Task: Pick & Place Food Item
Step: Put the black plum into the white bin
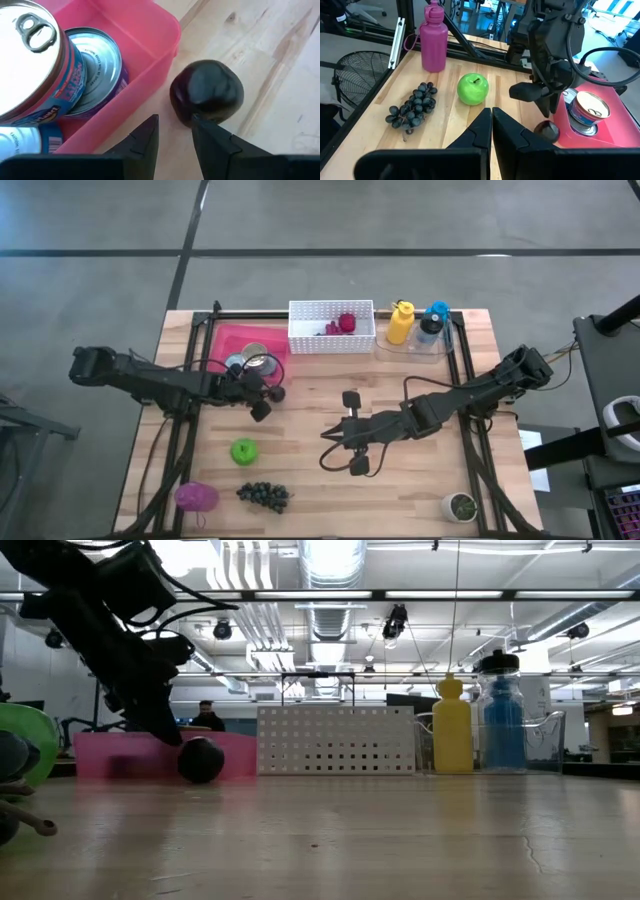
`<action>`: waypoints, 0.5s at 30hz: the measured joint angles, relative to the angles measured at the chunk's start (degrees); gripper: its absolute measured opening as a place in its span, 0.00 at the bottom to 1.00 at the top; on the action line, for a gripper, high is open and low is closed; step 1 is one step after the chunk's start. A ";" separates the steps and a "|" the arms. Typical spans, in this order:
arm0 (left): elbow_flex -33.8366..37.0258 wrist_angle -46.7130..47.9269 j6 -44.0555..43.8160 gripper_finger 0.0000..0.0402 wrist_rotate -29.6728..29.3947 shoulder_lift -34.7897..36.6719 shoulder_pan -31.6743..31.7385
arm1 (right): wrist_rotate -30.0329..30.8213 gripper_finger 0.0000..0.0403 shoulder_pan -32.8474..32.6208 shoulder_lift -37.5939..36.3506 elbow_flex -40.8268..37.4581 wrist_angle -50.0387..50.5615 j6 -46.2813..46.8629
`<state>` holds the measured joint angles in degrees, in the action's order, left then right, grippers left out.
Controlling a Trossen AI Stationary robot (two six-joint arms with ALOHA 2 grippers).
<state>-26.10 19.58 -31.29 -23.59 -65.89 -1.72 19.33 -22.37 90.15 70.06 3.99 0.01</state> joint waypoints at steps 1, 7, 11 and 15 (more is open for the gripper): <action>0.31 -0.56 0.00 0.29 0.00 0.00 0.00 | 0.00 0.02 0.00 0.02 0.00 -0.01 0.00; 1.88 -3.46 -0.61 0.29 0.02 0.00 0.00 | 0.00 0.02 0.00 0.02 -0.01 0.00 0.00; 2.44 -7.68 0.34 0.29 0.52 -0.39 0.00 | 0.00 0.02 0.00 0.02 -0.02 -0.03 -0.02; 2.46 -11.10 0.90 0.29 0.78 -3.65 0.00 | 0.00 0.02 0.00 0.02 -0.02 -0.04 0.00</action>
<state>-23.64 8.48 -30.39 -22.81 -69.54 -1.72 19.33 -22.37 90.17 70.04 3.95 0.01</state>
